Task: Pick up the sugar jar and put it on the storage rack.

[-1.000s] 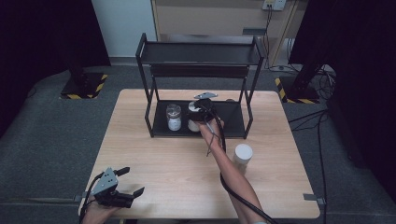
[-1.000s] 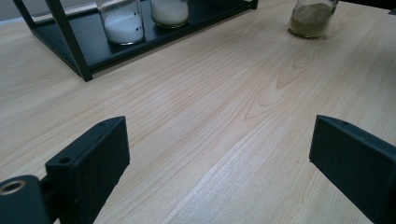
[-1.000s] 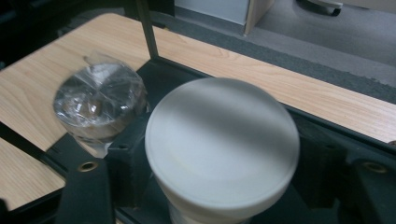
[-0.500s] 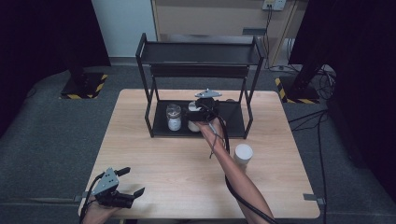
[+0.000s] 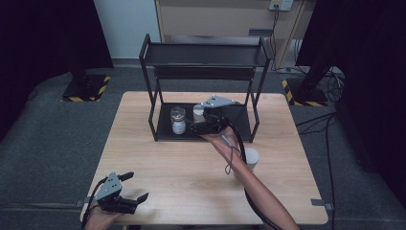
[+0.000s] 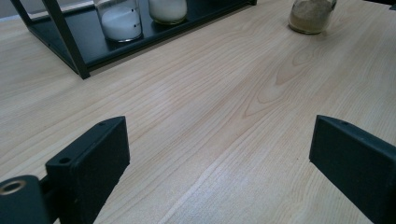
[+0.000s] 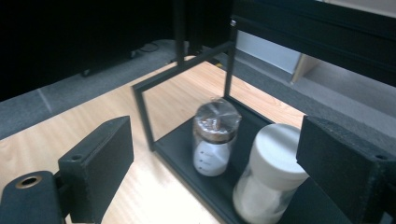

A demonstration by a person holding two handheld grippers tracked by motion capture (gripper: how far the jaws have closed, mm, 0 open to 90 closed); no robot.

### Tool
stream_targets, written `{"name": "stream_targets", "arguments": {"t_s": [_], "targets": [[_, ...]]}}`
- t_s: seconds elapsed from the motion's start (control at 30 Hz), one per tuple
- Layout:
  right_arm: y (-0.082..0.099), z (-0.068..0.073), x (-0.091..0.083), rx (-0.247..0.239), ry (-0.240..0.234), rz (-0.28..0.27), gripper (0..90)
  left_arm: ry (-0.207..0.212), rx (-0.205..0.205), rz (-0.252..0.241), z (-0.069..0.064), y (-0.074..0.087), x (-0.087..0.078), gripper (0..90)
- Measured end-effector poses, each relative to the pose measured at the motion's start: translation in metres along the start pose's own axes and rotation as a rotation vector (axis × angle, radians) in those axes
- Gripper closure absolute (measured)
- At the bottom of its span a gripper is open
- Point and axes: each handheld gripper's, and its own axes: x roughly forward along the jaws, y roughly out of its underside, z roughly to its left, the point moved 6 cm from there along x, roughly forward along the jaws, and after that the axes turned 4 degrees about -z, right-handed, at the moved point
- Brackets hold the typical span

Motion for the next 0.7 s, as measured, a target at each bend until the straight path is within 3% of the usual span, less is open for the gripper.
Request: {"name": "stream_targets", "arguments": {"t_s": [0.43, 0.7], "targets": [[0.022, 0.013, -0.047, -0.032, -0.102, -0.025, 11.0, 0.006, 0.001, 0.003, 0.000, 0.000, 0.001, 3.9], [0.037, 0.021, -0.075, -0.053, -0.126, -0.045, 10.9, 0.009, 0.004, 0.008, 0.000, 0.000, 0.001, 3.9]]}}
